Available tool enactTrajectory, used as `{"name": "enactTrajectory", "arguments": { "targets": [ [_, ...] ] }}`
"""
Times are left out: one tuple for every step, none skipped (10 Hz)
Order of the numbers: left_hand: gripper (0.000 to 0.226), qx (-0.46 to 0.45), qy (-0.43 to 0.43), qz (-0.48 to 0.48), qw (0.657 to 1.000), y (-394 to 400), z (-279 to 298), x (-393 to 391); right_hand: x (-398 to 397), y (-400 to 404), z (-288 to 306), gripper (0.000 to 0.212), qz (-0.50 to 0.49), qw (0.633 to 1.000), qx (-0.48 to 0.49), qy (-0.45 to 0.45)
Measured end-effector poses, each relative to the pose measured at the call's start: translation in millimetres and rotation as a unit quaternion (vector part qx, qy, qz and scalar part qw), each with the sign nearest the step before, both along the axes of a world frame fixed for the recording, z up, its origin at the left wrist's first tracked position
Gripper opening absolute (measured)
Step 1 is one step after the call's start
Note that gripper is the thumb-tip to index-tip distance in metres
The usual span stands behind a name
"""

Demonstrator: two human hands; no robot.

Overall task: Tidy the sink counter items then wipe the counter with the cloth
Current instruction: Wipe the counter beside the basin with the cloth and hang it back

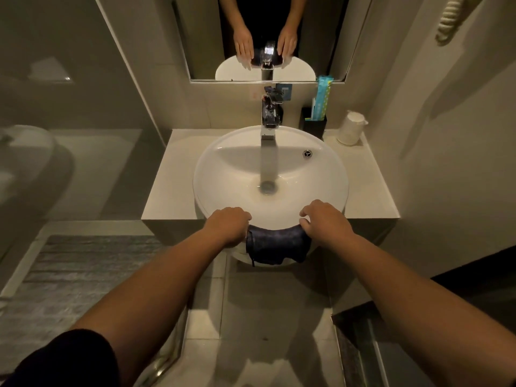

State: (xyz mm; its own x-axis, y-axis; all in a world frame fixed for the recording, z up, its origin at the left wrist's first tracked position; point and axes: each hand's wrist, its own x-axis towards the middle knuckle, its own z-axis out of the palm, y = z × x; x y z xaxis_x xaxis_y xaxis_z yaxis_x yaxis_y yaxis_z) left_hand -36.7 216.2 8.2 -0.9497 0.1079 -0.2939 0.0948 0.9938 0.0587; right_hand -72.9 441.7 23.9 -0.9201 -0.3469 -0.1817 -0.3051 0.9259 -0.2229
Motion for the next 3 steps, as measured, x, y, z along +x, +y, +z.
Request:
{"name": "enactTrajectory", "arguments": {
  "targets": [
    [0.021,0.032,0.052,-0.009,0.998,15,24,21,10,-6,16,0.025,0.022,0.999,0.008,-0.036],
    [0.03,0.02,-0.04,-0.018,0.999,32,48,34,17,-14,42,0.027,0.066,0.988,0.044,-0.134],
    [0.038,0.04,-0.278,0.044,0.959,33,85,16,4,-19,81,0.026,0.056,0.956,0.091,-0.274]
  ]
}}
